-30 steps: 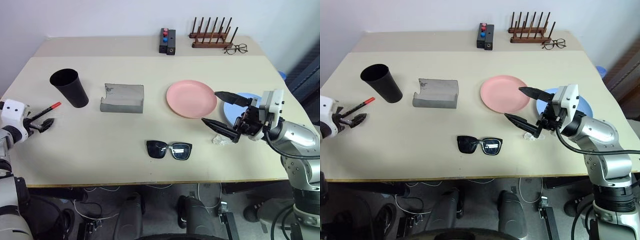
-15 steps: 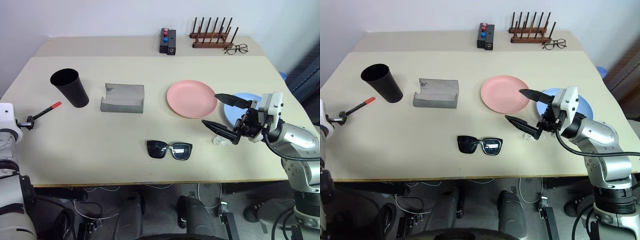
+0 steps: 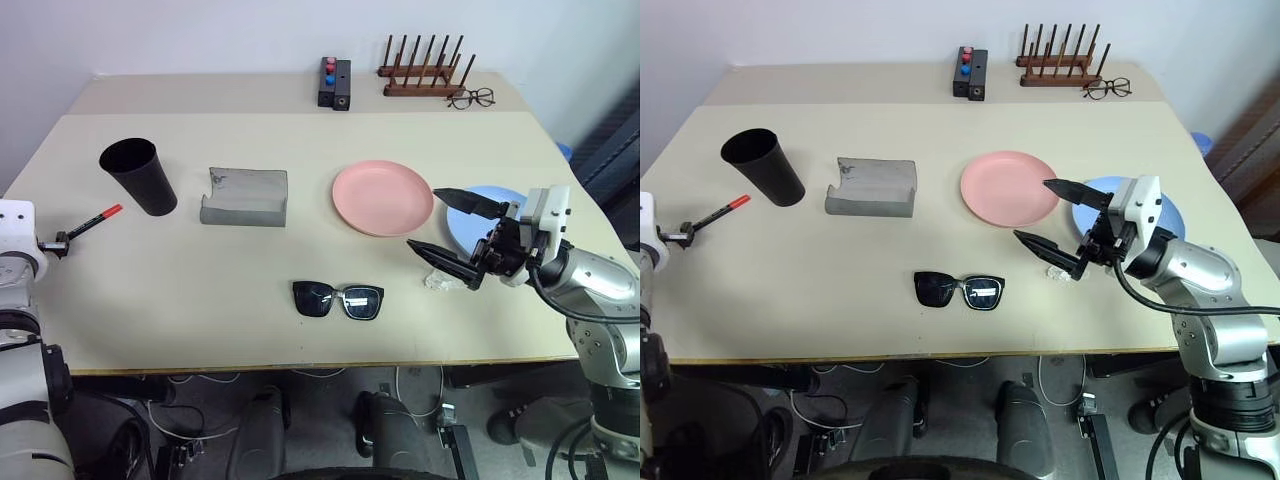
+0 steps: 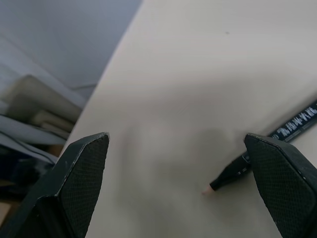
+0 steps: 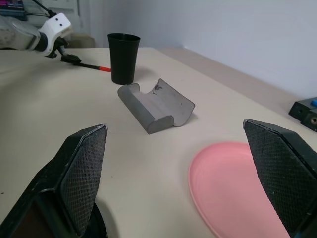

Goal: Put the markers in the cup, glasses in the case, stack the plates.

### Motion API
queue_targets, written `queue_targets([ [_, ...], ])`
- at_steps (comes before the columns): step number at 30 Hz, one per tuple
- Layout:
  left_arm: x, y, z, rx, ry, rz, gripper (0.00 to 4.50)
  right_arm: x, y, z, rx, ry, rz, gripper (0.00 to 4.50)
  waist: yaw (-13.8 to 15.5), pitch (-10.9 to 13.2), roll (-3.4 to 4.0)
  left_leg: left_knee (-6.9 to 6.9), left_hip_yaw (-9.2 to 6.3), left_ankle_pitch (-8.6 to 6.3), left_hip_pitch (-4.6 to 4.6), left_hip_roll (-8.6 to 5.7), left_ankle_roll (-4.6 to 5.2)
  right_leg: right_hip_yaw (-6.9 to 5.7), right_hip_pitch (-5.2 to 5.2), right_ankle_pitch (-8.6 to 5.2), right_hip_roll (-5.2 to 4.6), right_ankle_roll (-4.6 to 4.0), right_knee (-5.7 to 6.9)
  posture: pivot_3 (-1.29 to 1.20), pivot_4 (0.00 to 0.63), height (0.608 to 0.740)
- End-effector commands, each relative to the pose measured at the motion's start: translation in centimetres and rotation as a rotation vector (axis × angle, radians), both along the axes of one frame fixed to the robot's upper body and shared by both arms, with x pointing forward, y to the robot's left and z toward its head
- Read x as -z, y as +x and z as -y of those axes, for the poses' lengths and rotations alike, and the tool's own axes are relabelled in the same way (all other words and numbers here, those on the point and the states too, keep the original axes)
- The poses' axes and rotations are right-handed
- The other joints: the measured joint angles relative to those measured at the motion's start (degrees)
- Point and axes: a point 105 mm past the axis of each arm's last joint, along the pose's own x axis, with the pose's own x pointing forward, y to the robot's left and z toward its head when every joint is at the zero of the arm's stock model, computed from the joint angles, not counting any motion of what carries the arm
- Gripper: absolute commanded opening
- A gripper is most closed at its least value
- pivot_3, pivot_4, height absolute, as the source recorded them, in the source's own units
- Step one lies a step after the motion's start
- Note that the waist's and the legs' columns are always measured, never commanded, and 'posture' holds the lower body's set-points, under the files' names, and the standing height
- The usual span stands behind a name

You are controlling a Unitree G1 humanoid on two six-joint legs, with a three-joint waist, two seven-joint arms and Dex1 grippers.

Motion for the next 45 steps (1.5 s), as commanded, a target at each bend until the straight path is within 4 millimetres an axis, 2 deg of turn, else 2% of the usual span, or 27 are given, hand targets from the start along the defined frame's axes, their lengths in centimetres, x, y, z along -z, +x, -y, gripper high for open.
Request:
queue_targets([
  [1, 1.3, -0.4, 0.8, 0.106, -0.097, -0.103, 4.49, -1.2, -0.5, 0.0, -0.004, 0.003, 0.056, 4.5, 0.0, -0.01, 0.02, 0.0, 0.0, 0.0, 0.0, 0.0, 0.0, 0.0, 0.0, 0.0, 0.0, 0.0, 0.0, 0.0, 0.15, 0.74],
  [4, 1.7, -0.5, 2.6, 0.274, -0.237, -0.164, 4.49, -1.2, -0.2, -0.2, -0.006, 0.006, 0.056, 4.5, 0.14, -0.01, 0.01, 0.0, 0.0, -0.01, -0.01, 0.0, -0.01, 0.0, -0.01, -0.01, 0.0, -0.02, -0.01, 0.0, 0.15, 0.74],
  [7, 0.4, -0.5, 2.8, 0.347, -0.211, -0.143, 4.49, -1.1, -0.1, -0.2, -0.01, 0.005, 0.055, 4.5, 0.31, -0.01, 0.03, 0.01, 0.01, -0.01, -0.02, -0.01, -0.02, 0.0, 0.01, -0.01, -0.02, -0.03, -0.11, 0.0, 0.15, 0.74],
  [11, -3.0, -0.2, 1.0, 0.256, -0.127, 0.028, 4.49, -1.1, 0.1, -0.2, -0.013, 0.007, 0.055, 4.5, 0.23, 0.02, -0.03, 0.01, 0.0, -0.01, -0.04, 0.0, -0.01, 0.0, 0.01, -0.01, -0.03, -0.03, -0.11, 0.0, 0.15, 0.74],
  [14, -4.3, -0.1, 0.2, 0.201, -0.019, 0.097, 4.49, -1.2, 0.2, -0.3, -0.018, 0.011, 0.057, 4.5, 0.01, 0.03, -0.05, 0.0, 0.01, 0.0, -0.07, 0.0, 0.0, 0.0, -0.02, -0.01, -0.02, -0.02, -0.11, 0.0, 0.15, 0.74],
  [18, -4.1, 0.5, 0.4, 0.151, 0.038, 0.153, 4.49, -1.2, 0.4, -0.3, -0.017, 0.011, 0.061, 4.5, 0.03, 0.03, -0.05, -0.01, 0.01, 0.06, -0.06, 0.0, 0.1, 0.0, -0.02, 0.0, -0.02, -0.01, -0.08, 0.0, 0.15, 0.74],
  [21, -3.7, 0.0, -0.8, 0.004, 0.19, 0.106, 4.49, -1.3, 0.3, -0.2, -0.013, 0.008, 0.062, 4.5, 0.06, 0.03, -0.06, 0.0, 0.02, 0.06, -0.07, -0.01, 0.1, 0.0, -0.01, 0.0, -0.02, 0.0, -0.08, 0.0, 0.15, 0.74],
  [23, -3.8, -0.4, -1.6, -0.088, 0.206, 0.118, 4.49, -1.2, 0.1, 0.0, -0.007, 0.003, 0.061, 4.5, 0.04, 0.03, -0.08, 0.0, 0.02, 0.08, -0.07, -0.01, 0.12, 0.0, -0.01, 0.02, -0.02, 0.03, -0.07, 0.0, 0.15, 0.74],
  [29, -1.2, -1.8, -2.6, -0.236, 0.237, -0.019, 4.49, -1.3, -0.3, 0.4, 0.012, -0.003, 0.06, 4.5, 0.1, 0.02, -0.08, 0.0, 0.02, 0.07, -0.07, -0.01, 0.12, 0.0, -0.02, 0.01, -0.02, 0.04, -0.06, 0.0, 0.15, 0.74],
  [32, 0.6, -1.5, -1.8, -0.191, 0.138, -0.069, 4.49, -1.2, -0.4, 0.5, 0.02, -0.007, 0.063, 4.5, 0.11, 0.02, -0.08, 0.01, 0.02, 0.01, -0.06, -0.01, 0.01, 0.0, -0.02, 0.01, -0.02, 0.03, -0.07, 0.0, 0.15, 0.74],
  [35, 1.7, -1.1, -0.9, -0.101, 0.144, -0.154, 4.49, -1.3, -0.4, 0.5, 0.025, -0.005, 0.065, 4.5, 0.2, -0.03, 0.0, -0.01, 0.02, -0.01, -0.05, -0.01, -0.01, 0.0, -0.01, 0.0, -0.02, 0.02, -0.07, 0.0, 0.15, 0.74],
  [38, 1.1, -0.6, -0.6, -0.048, 0.158, -0.158, 4.49, -1.3, -0.4, 0.5, 0.025, -0.006, 0.065, 4.5, 0.52, -0.03, 0.01, 0.0, 0.02, -0.01, -0.04, -0.01, -0.01, 0.0, 0.0, 0.0, -0.02, 0.0, -0.07, 0.0, 0.15, 0.74],
  [42, -0.4, 1.0, 1.3, 0.136, 0.121, -0.108, 4.49, -1.3, -0.4, 0.5, 0.018, -0.006, 0.063, 4.5, 1.77, -0.03, 0.01, 0.01, 0.04, -0.02, -0.04, -0.01, -0.03, 0.0, -0.01, -0.01, -0.02, -0.02, -0.09, 0.0, 0.15, 0.74],
  [45, -0.4, 1.5, 3.3, 0.31, -0.037, -0.078, 4.49, -1.3, -0.3, 0.5, 0.019, -0.006, 0.065, 4.5, 2.1, -0.03, 0.01, 0.02, 0.05, -0.02, -0.06, -0.01, -0.04, 0.0, -0.02, 0.0, -0.04, -0.03, -0.16, 0.0, 0.15, 0.74],
])
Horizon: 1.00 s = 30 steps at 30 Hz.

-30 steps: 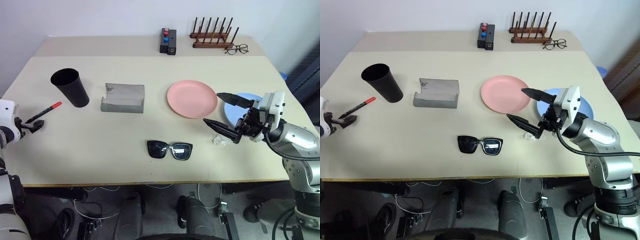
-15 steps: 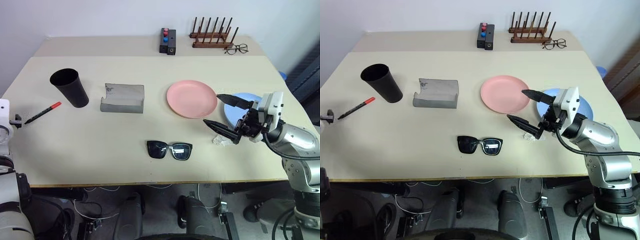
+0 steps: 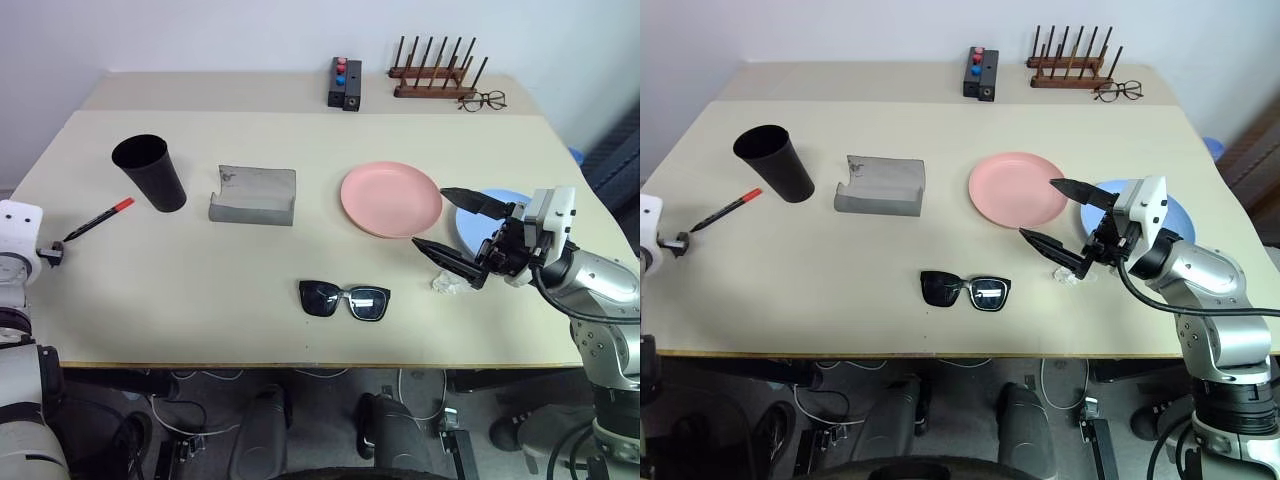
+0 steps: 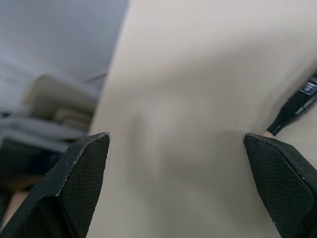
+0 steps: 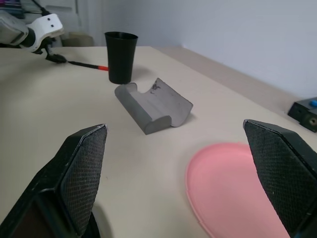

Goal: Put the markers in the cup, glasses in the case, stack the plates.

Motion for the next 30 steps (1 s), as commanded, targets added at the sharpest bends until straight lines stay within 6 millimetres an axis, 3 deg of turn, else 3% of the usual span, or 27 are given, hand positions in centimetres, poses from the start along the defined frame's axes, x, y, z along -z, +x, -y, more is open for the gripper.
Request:
queue_targets([
  [1, -0.8, 0.9, 3.2, 0.271, -0.103, 0.03, 4.49, -1.2, -0.3, -0.2, -0.011, -0.005, 0.058, 4.5, -0.04, 0.0, -0.01, 0.0, 0.0, 0.0, -0.01, 0.0, 0.0, 0.0, 0.01, 0.0, 0.0, -0.01, -0.01, 0.0, 0.15, 0.74],
  [4, -1.8, 0.2, 3.9, 0.396, -0.152, 0.072, 4.49, -1.2, -0.2, -0.3, -0.017, -0.002, 0.058, 4.5, -0.54, 0.01, -0.03, -0.04, 0.02, 0.0, -0.04, 0.01, 0.01, 0.0, -0.02, 0.01, -0.01, -0.02, -0.04, 0.0, 0.15, 0.74],
  [6, -2.5, -0.2, 3.6, 0.398, -0.202, 0.113, 4.49, -1.1, -0.1, -0.4, -0.022, 0.0, 0.059, 4.5, -0.72, 0.04, -0.06, -0.06, 0.03, 0.02, -0.04, 0.01, 0.03, 0.0, -0.05, 0.01, -0.01, -0.02, -0.01, 0.0, 0.15, 0.74],
  [10, -3.6, -0.6, 1.8, 0.313, -0.132, 0.144, 4.49, -1.2, 0.1, -0.6, -0.03, 0.003, 0.064, 4.5, -0.72, 0.04, -0.07, -0.04, 0.02, 0.09, -0.04, 0.03, 0.14, 0.0, -0.09, 0.01, 0.01, 0.0, 0.08, 0.0, 0.15, 0.74],
  [13, -4.6, -0.3, 2.1, 0.325, -0.155, 0.203, 4.49, -1.2, 0.1, -0.6, -0.032, 0.003, 0.064, 4.5, -0.5, 0.04, -0.07, -0.03, 0.02, 0.1, -0.05, 0.02, 0.16, 0.01, -0.08, 0.01, 0.01, 0.0, 0.08, 0.0, 0.15, 0.74],
  [17, -6.2, 0.6, 3.1, 0.346, -0.335, 0.367, 4.49, -1.1, 0.1, -0.5, -0.029, 0.0, 0.063, 4.5, -0.27, 0.04, -0.12, 0.02, 0.01, 0.03, -0.06, 0.02, 0.05, 0.0, -0.04, 0.0, 0.01, 0.0, 0.05, 0.0, 0.15, 0.74],
  [20, -5.4, 1.6, 3.3, 0.267, -0.378, 0.389, 4.49, -1.1, 0.0, -0.5, -0.025, 0.006, 0.059, 4.5, -0.52, 0.03, -0.12, 0.05, 0.01, 0.07, -0.05, 0.02, 0.11, 0.0, 0.01, 0.01, 0.01, 0.01, 0.06, 0.0, 0.15, 0.74],
  [25, -2.5, 4.1, 5.7, 0.18, -0.501, 0.288, 4.49, -1.1, 0.0, -0.5, -0.024, 0.0, 0.06, 4.5, -0.58, 0.04, -0.14, 0.06, 0.01, 0.13, -0.01, 0.01, 0.21, 0.0, 0.01, 0.09, 0.04, 0.16, 0.17, 0.0, 0.15, 0.74],
  [30, -2.4, 5.8, 7.4, 0.139, -0.571, 0.269, 4.49, -1.1, -0.1, -0.5, -0.02, -0.003, 0.058, 4.5, -0.6, 0.06, -0.18, 0.06, 0.0, 0.14, -0.02, 0.01, 0.21, 0.0, 0.01, 0.12, 0.05, 0.23, 0.17, 0.0, 0.15, 0.74],
])
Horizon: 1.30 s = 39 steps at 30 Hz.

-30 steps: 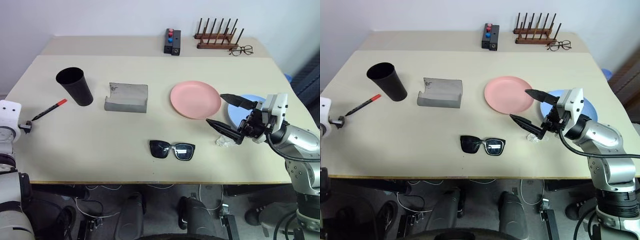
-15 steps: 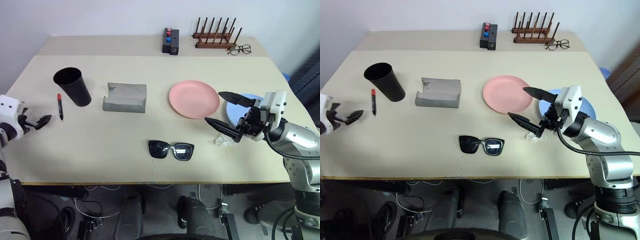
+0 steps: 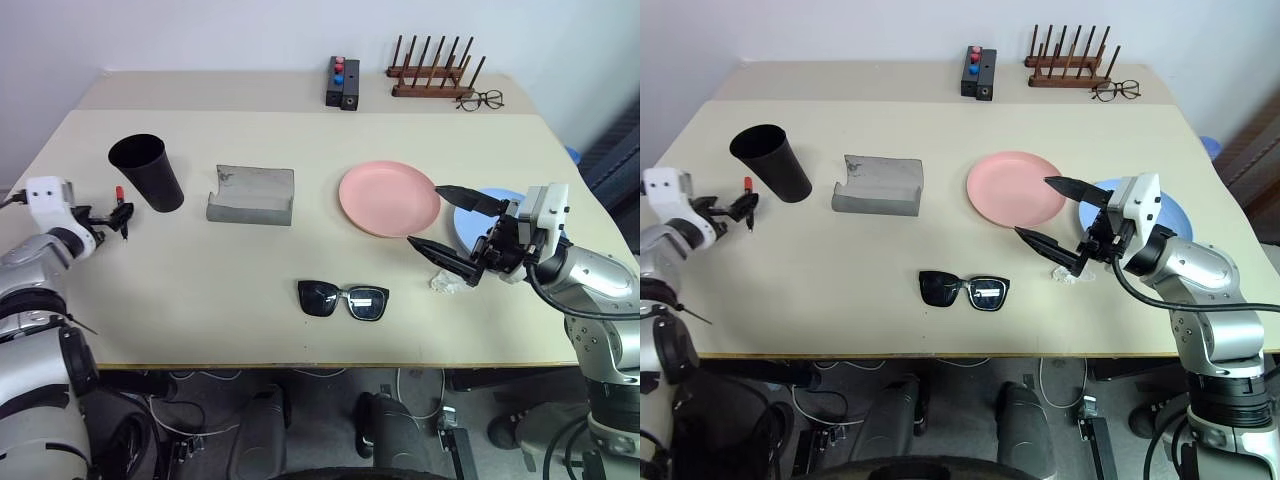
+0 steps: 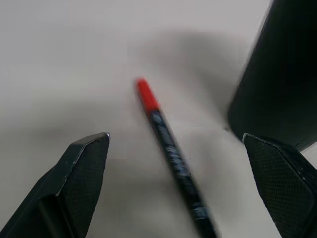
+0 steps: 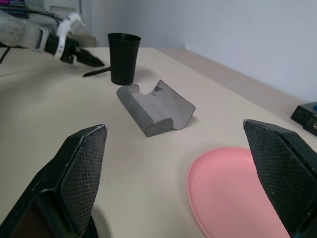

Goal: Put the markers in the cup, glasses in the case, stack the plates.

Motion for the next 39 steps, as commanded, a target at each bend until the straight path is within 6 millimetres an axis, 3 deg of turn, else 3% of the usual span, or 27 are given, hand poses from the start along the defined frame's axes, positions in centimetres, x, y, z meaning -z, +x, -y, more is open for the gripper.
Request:
queue_targets([
  [1, -2.0, 0.8, -0.2, -0.048, -0.008, 0.024, 4.49, -1.0, -0.4, 0.0, 0.002, 0.0, 0.049, 4.5, -0.01, 0.0, 0.0, 0.0, 0.0, 0.0, 0.0, 0.0, 0.0, 0.0, 0.0, 0.0, 0.0, 0.0, 0.0, 0.0, 0.15, 0.74],
  [8, -0.6, 0.5, -0.7, -0.104, 0.072, -0.109, 4.49, -1.0, -0.5, 0.3, 0.021, -0.002, 0.052, 4.5, -0.06, 0.0, 0.0, -0.01, 0.0, 0.0, 0.02, 0.0, 0.0, 0.0, 0.0, 0.0, 0.0, 0.0, 0.0, 0.0, 0.15, 0.74],
  [11, -0.2, 0.3, -0.9, -0.117, 0.064, -0.126, 3.75, -1.0, -0.6, 0.3, 0.024, -0.002, 0.05, 4.5, -0.04, 0.0, 0.0, 0.0, 0.0, 0.0, 0.01, 0.0, -0.01, 0.0, 0.0, 0.0, 0.0, 0.0, -0.01, 0.0, 0.15, 0.74],
  [12, 0.0, 0.2, -1.0, -0.119, 0.07, -0.133, 3.75, -1.0, -0.5, 0.3, 0.027, -0.002, 0.05, 4.5, 0.02, 0.0, 0.0, 0.0, 0.0, 0.0, 0.01, 0.0, -0.01, 0.0, 0.0, -0.01, 0.0, -0.01, -0.01, 0.0, 0.15, 0.74],
  [15, 0.7, 0.0, -1.0, -0.131, 0.036, -0.158, 2.73, -0.9, -0.5, 0.4, 0.03, -0.003, 0.051, 4.5, 0.03, 0.0, 0.0, 0.0, 0.0, -0.01, 0.01, 0.0, -0.01, 0.0, 0.0, -0.01, 0.0, -0.02, -0.03, 0.0, 0.15, 0.74],
  [20, 0.8, -0.1, -1.0, -0.124, 0.041, -0.17, 0.25, -1.0, -0.3, 0.4, 0.029, 0.001, 0.053, 4.5, 0.04, 0.0, 0.0, 0.0, -0.01, -0.01, 0.01, 0.0, -0.01, 0.0, 0.01, -0.01, 0.0, -0.02, -0.02, 0.0, 0.15, 0.74],
  [21, 0.7, -0.2, -1.2, -0.131, 0.039, -0.17, 0.04, -1.0, -0.3, 0.3, 0.025, -0.002, 0.053, 4.5, 0.04, 0.0, 0.0, 0.0, -0.01, -0.01, 0.01, 0.0, -0.01, 0.0, 0.01, -0.01, 0.0, -0.02, -0.03, 0.0, 0.15, 0.74],
  [28, 0.2, -2.2, -3.6, -0.176, -0.002, -0.227, 0.04, -1.1, -0.2, 0.3, 0.026, -0.001, 0.057, 4.5, -0.3, 0.0, 0.0, -0.02, -0.01, -0.01, 0.03, 0.0, -0.02, 0.0, 0.0, -0.01, 0.0, -0.02, -0.02, 0.0, 0.15, 0.74],
  [32, -0.7, -4.8, -4.6, -0.043, -0.019, -0.276, 0.04, -1.1, -0.2, 0.5, 0.028, -0.006, 0.058, 4.5, -1.49, 0.0, 0.01, -0.11, -0.01, -0.01, 0.04, 0.01, -0.02, 0.0, -0.02, -0.02, 0.0, -0.03, -0.02, 0.0, 0.15, 0.74],
  [34, -1.4, -5.8, -3.9, 0.062, -0.051, -0.301, 0.04, -1.1, -0.2, 0.6, 0.028, -0.007, 0.056, 4.5, -1.58, 0.01, 0.02, -0.12, -0.01, -0.01, 0.04, 0.01, -0.02, 0.0, -0.03, -0.06, 0.0, -0.09, -0.02, 0.0, 0.15, 0.74],
  [37, -3.6, -7.3, -0.7, 0.278, -0.138, -0.296, 0.04, -0.9, -0.1, 0.5, 0.019, -0.005, 0.051, 4.5, -1.45, 0.01, 0.02, -0.11, -0.01, -0.05, 0.03, 0.02, -0.08, 0.01, -0.05, -0.12, 0.0, -0.21, -0.03, 0.0, 0.15, 0.74],
  [39, -3.1, -9.3, 0.9, 0.373, -0.068, -0.377, 0.04, -1.0, 0.1, 0.2, 0.008, 0.001, 0.053, 4.5, -1.53, 0.01, 0.02, -0.08, -0.04, -0.11, -0.01, 0.03, -0.18, 0.0, -0.02, -0.14, -0.02, -0.25, -0.08, 0.0, 0.15, 0.74],
])
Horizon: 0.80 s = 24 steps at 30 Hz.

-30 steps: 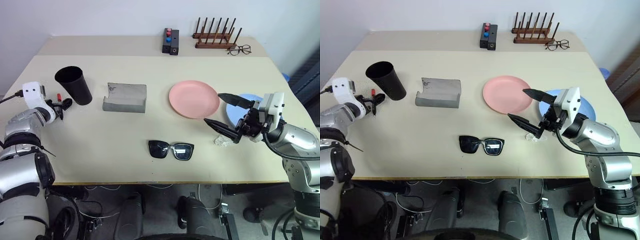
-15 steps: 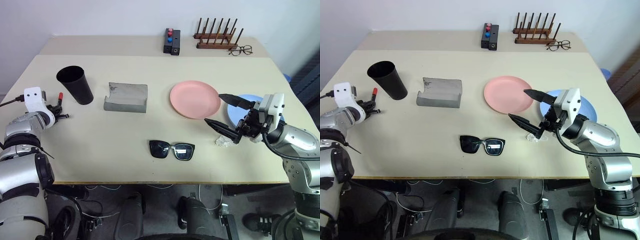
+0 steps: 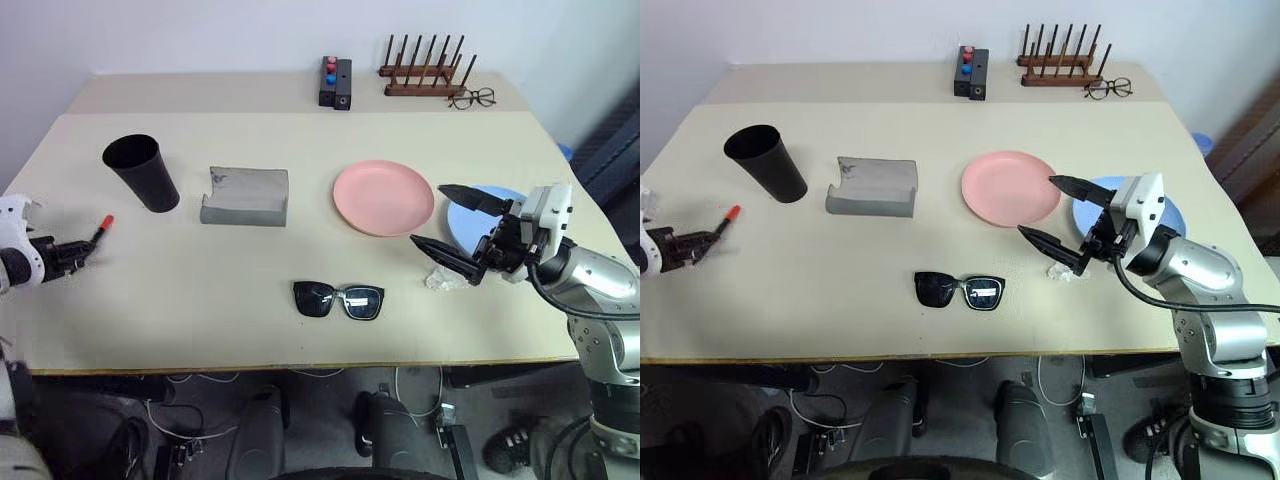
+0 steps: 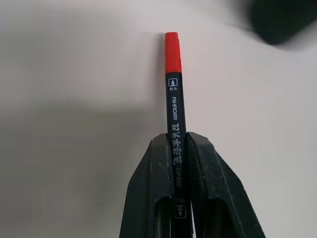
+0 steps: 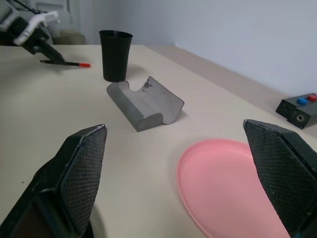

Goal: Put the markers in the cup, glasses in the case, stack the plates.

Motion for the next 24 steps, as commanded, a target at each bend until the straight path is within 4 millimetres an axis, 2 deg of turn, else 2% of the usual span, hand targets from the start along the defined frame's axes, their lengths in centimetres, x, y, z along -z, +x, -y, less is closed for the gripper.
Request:
queue_targets([
  [1, -1.6, -2.4, 3.3, 0.181, 0.007, -0.045, 0.04, -0.9, 0.0, -0.1, -0.011, 0.005, 0.047, 4.5, -0.26, 0.01, 0.02, -0.03, 0.02, -0.01, -0.01, 0.0, -0.01, 0.01, -0.01, 0.01, -0.03, -0.01, -0.07, 0.0, 0.15, 0.74],
  [3, -0.7, -4.0, 4.0, 0.209, 0.046, -0.101, 0.04, -0.9, 0.1, -0.2, -0.019, 0.007, 0.048, 4.5, -0.34, 0.03, 0.09, -0.06, 0.04, -0.02, 0.0, -0.01, -0.02, 0.02, -0.03, 0.0, -0.07, -0.01, -0.1, 0.0, 0.15, 0.74],
  [5, -0.5, -4.7, 4.5, 0.223, 0.072, -0.108, 0.04, -0.8, 0.2, -0.3, -0.024, 0.007, 0.047, 4.5, -0.24, 0.03, 0.09, -0.1, 0.02, -0.02, 0.01, 0.0, -0.02, 0.01, -0.1, -0.01, -0.05, -0.02, -0.05, 0.0, 0.15, 0.74],
  [10, 1.0, -4.1, 5.5, 0.217, 0.106, -0.091, 0.04, -0.7, 0.1, -0.4, -0.033, 0.009, 0.045, 4.5, -0.01, 0.01, 0.16, -0.07, 0.03, -0.02, 0.01, -0.01, -0.03, 0.01, -0.29, -0.05, -0.05, -0.01, -0.09, 0.0, 0.15, 0.74],
  [13, 1.9, -3.8, 5.8, 0.214, 0.111, -0.104, 1.2, -0.7, 0.0, -0.5, -0.031, 0.01, 0.045, 4.5, 0.02, -0.02, 0.24, -0.06, 0.04, -0.02, 0.01, -0.03, -0.03, 0.01, -0.25, -0.04, -0.06, 0.0, -0.09, 0.0, 0.15, 0.74],
  [19, -0.1, -1.9, 6.4, 0.223, 0.107, -0.067, 4.19, -0.6, -0.2, -0.2, -0.016, 0.011, 0.039, 4.5, 0.02, -0.01, 0.2, -0.01, 0.03, -0.01, -0.01, -0.03, -0.01, 0.01, -0.07, -0.03, -0.05, 0.0, -0.03, 0.0, 0.15, 0.74],
  [20, -0.3, -1.6, 6.5, 0.225, 0.126, -0.068, 4.45, -0.6, -0.2, -0.2, -0.015, 0.011, 0.038, 4.5, -0.03, -0.01, 0.2, 0.0, 0.04, 0.0, -0.01, -0.03, 0.0, 0.01, -0.06, -0.03, -0.05, 0.0, -0.03, 0.0, 0.15, 0.74],
  [24, -0.9, 0.2, 6.7, 0.182, 0.162, -0.056, 4.45, -0.4, -0.3, -0.3, -0.014, 0.011, 0.036, 4.5, -0.08, -0.01, 0.19, -0.03, 0.04, 0.07, -0.01, -0.03, 0.12, 0.01, -0.06, -0.03, -0.03, 0.0, -0.01, 0.0, 0.15, 0.74],
])
